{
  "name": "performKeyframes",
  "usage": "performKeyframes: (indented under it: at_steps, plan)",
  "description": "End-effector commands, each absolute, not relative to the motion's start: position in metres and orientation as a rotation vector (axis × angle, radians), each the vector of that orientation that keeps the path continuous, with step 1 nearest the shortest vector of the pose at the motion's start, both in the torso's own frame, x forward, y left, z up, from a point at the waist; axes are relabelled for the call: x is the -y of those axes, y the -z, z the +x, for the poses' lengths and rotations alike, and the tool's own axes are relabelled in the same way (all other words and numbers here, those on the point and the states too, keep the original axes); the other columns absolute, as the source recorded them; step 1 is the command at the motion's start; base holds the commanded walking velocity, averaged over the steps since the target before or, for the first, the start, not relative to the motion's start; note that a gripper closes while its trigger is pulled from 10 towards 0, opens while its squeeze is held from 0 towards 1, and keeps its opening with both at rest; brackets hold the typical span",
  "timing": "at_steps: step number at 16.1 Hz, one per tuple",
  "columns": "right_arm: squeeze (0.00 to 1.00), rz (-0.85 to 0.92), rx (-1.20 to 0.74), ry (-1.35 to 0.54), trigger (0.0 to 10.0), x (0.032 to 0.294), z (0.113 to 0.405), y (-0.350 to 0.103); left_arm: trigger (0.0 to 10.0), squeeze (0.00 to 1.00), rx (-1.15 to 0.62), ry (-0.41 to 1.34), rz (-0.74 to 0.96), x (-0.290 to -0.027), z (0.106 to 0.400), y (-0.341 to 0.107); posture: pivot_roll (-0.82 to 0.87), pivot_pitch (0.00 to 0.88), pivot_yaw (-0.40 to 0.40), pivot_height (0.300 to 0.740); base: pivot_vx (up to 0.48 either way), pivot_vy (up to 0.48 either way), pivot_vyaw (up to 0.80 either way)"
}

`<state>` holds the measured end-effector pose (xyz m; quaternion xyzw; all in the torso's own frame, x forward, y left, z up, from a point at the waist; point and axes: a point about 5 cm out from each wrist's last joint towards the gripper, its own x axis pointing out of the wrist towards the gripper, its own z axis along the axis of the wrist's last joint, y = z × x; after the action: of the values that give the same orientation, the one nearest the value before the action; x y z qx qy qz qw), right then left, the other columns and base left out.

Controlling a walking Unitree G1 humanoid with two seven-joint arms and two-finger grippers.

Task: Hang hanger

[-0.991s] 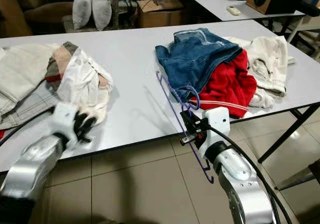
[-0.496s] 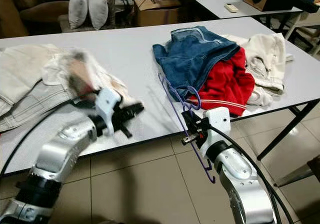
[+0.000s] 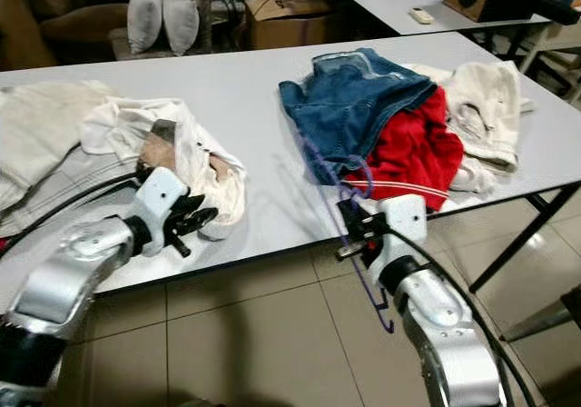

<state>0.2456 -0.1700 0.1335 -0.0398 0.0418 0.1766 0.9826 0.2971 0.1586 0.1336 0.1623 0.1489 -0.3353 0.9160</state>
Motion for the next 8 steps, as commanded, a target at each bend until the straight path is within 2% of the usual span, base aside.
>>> performKeyframes:
  at_steps: [1, 3, 5, 6, 7, 8]
  plan:
    - [0.0, -0.08, -0.074, -0.322, 10.0, 0.178, 0.248, -0.137, 10.0, 1.0, -0.309, 0.716, 0.338, -0.159, 0.294, -0.137, -0.07, 0.0, 0.025, 0.74, 0.0, 0.0, 0.0]
    - [0.0, -0.103, -0.086, -0.281, 10.0, 0.194, 0.249, -0.138, 10.0, 1.0, -0.322, 0.693, 0.323, -0.164, 0.293, -0.135, -0.07, 0.0, 0.021, 0.74, 0.0, 0.0, 0.0]
    - [0.0, -0.098, -0.082, -0.266, 10.0, 0.209, 0.249, -0.143, 10.0, 1.0, -0.281, 0.706, 0.22, -0.156, 0.294, -0.145, -0.08, 0.0, 0.026, 0.74, 0.0, 0.0, 0.0]
    - [0.0, -0.1, -0.08, -0.26, 10.0, 0.214, 0.249, -0.144, 10.0, 1.0, -0.26, 0.758, 0.2, -0.15, 0.292, -0.15, -0.08, 0.0, 0.03, 0.74, 0.0, 0.0, 0.0]
    - [0.0, -0.119, -0.081, -0.233, 10.0, 0.228, 0.248, -0.146, 10.0, 1.0, -0.275, 0.947, 0.183, -0.134, 0.276, -0.152, -0.09, 0.0, 0.038, 0.74, 0.0, 0.0, 0.0]
    - [0.0, -0.125, -0.079, -0.224, 10.0, 0.231, 0.248, -0.148, 10.0, 1.0, -0.288, 1.016, 0.182, -0.131, 0.27, -0.151, -0.09, 0.001, 0.042, 0.74, 0.0, 0.0, 0.0]
